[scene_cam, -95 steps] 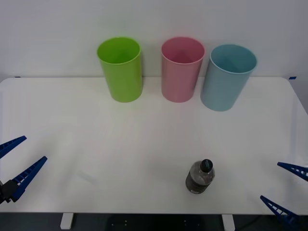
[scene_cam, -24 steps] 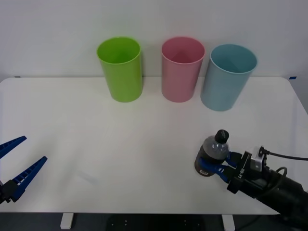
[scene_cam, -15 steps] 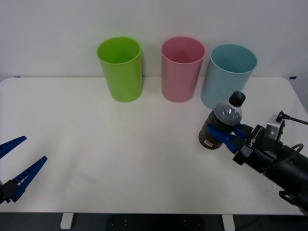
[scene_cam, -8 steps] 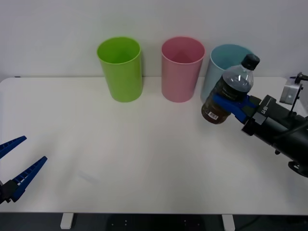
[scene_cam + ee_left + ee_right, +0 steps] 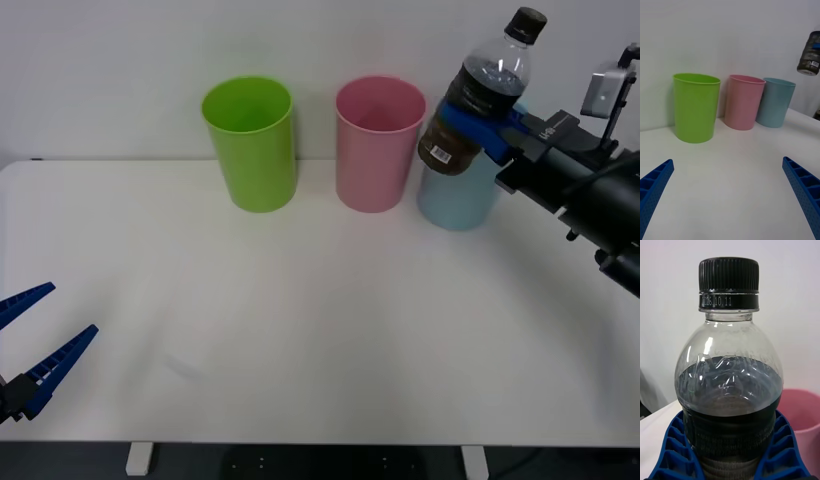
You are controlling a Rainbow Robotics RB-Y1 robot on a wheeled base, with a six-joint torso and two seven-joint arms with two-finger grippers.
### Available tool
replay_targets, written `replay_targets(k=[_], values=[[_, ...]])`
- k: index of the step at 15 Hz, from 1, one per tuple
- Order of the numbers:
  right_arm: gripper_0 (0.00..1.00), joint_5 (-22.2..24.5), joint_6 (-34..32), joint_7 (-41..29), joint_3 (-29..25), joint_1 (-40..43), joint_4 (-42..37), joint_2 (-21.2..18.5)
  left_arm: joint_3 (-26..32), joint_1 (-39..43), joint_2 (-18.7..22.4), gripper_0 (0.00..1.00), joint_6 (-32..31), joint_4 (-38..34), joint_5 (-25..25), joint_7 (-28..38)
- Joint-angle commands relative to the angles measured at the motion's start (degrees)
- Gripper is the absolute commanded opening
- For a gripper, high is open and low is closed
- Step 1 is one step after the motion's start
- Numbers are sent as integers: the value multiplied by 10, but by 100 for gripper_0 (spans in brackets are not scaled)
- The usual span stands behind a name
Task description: Grasp the object on the table and drop it into the matching bin: aluminum can to the light blue bin, PET bottle to the pink bin.
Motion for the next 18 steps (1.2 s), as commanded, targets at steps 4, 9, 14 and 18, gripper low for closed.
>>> replay_targets(k=[4, 9, 14, 18], values=[[0, 60, 10, 10, 28, -109, 90, 10, 0, 0, 0, 100, 0, 0, 0, 0], [0, 143, 10, 26, 27, -197, 194, 65, 0, 0, 0, 100, 0, 0, 0, 0], [0, 197, 37, 45, 27, -283, 312, 116, 0, 0, 0, 100, 0, 0, 0, 0], [0, 216, 91, 67, 31, -340, 403, 152, 0, 0, 0, 100, 0, 0, 0, 0]])
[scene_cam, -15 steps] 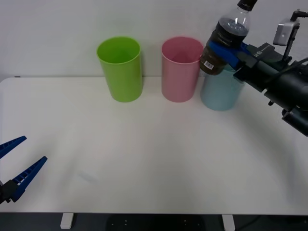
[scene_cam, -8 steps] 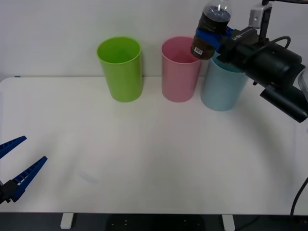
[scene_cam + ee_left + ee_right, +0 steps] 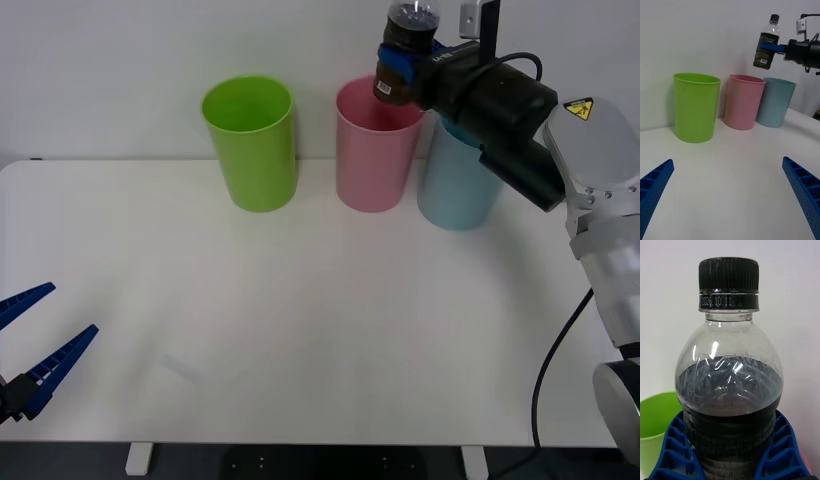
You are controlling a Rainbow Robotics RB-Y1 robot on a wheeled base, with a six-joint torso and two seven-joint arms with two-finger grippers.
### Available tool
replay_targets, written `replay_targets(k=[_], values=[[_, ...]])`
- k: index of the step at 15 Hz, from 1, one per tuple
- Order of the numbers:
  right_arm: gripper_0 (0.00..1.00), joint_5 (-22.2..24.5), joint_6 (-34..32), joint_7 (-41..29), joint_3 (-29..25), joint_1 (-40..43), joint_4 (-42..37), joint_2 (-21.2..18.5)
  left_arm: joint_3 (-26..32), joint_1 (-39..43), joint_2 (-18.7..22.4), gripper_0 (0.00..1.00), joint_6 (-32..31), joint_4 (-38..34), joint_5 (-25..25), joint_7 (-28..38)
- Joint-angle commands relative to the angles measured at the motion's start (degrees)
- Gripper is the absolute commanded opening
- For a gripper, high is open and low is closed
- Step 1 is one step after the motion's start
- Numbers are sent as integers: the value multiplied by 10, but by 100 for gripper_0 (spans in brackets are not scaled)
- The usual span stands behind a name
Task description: Grasp the object on the table and drop it into the matching bin: aluminum can to the light blue bin, PET bottle to the pink bin.
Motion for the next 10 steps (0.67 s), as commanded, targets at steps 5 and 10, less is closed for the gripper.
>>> replay_targets(k=[5, 10], values=[[0, 12, 123, 40, 41, -44, 82, 35, 0, 0, 0, 100, 0, 0, 0, 0], [4, 2, 135, 51, 52, -44, 82, 37, 0, 0, 0, 100, 0, 0, 0, 0]])
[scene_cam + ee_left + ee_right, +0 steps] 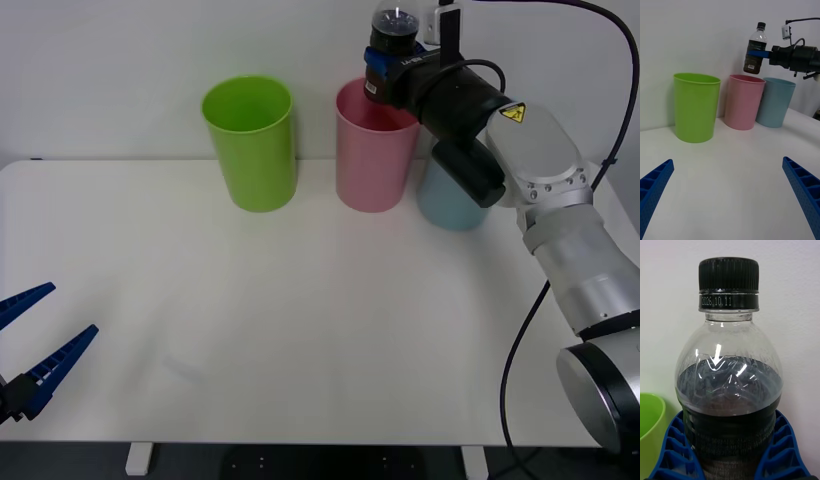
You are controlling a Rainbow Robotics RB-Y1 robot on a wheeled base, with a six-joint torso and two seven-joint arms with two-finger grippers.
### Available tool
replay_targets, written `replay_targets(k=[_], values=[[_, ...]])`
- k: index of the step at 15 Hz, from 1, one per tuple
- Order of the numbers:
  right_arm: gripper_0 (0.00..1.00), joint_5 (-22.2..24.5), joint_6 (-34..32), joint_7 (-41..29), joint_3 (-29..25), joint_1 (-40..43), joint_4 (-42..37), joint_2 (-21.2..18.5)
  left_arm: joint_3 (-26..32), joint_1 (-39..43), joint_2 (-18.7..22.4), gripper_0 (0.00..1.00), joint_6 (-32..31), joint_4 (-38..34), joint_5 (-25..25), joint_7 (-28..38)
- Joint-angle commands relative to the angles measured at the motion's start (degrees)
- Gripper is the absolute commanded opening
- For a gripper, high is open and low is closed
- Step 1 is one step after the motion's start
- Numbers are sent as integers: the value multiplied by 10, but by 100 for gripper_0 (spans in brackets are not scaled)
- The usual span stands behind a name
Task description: Grasp the object on the table and drop it into the matching bin: aluminum can to the light blue bin, PET bottle to the pink bin.
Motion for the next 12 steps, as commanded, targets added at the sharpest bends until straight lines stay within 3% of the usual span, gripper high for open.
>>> replay_targets(k=[1, 2, 3, 9, 12], values=[[18, -3, -1, 7, 0, 0, 0, 0, 0, 0, 0, 100, 0, 0, 0, 0], [70, -7, -1, 10, 0, 0, 0, 0, 0, 0, 0, 100, 0, 0, 0, 0], [100, -8, -1, 12, 0, 0, 0, 0, 0, 0, 0, 100, 0, 0, 0, 0], [100, -24, -7, 26, 0, 2, -4, -1, 0, 0, 0, 100, 0, 0, 0, 0], [100, -31, -16, 29, 0, 32, -54, -10, 0, 0, 0, 100, 0, 0, 0, 0]])
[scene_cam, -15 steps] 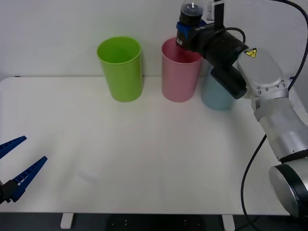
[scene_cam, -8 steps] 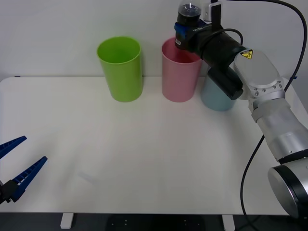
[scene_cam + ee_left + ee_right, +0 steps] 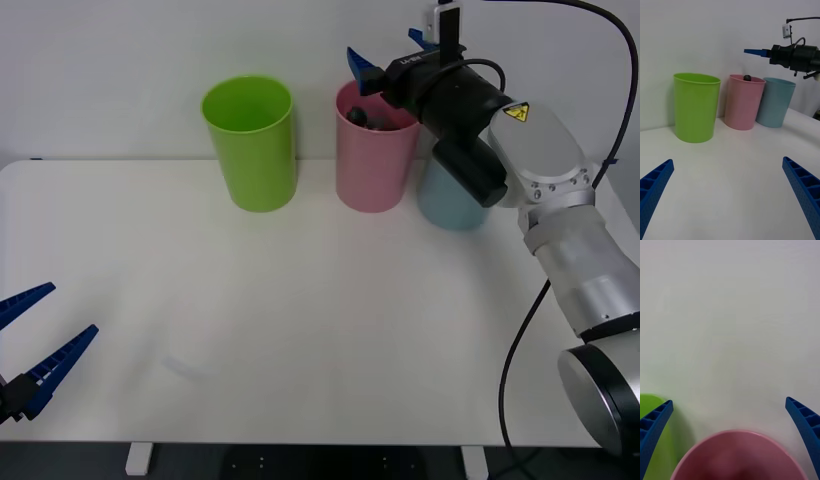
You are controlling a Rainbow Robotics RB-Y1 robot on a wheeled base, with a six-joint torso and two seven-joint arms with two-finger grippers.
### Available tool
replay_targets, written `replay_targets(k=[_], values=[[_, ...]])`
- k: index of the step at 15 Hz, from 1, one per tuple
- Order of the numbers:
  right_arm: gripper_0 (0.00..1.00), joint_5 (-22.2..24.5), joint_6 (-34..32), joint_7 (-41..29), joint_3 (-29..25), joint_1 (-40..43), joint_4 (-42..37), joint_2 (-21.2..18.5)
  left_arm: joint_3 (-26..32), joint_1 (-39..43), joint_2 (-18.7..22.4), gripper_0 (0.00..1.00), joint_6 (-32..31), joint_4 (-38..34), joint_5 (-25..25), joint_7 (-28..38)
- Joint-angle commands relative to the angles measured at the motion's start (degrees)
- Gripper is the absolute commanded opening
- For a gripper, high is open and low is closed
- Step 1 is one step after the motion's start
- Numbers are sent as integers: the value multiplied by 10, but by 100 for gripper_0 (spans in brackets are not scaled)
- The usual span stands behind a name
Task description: Grasp the object on the table and drop it into the matching bin: aluminum can to the light blue bin, PET bottle to the pink bin.
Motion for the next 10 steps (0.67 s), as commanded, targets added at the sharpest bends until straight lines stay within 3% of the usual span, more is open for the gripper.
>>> replay_targets(k=[1, 10], values=[[100, -4, -11, 0, 0, 41, -61, -11, 0, 0, 0, 100, 0, 0, 0, 0], [100, -59, -101, 1, 0, 199, -264, -91, 0, 0, 0, 100, 0, 0, 0, 0]])
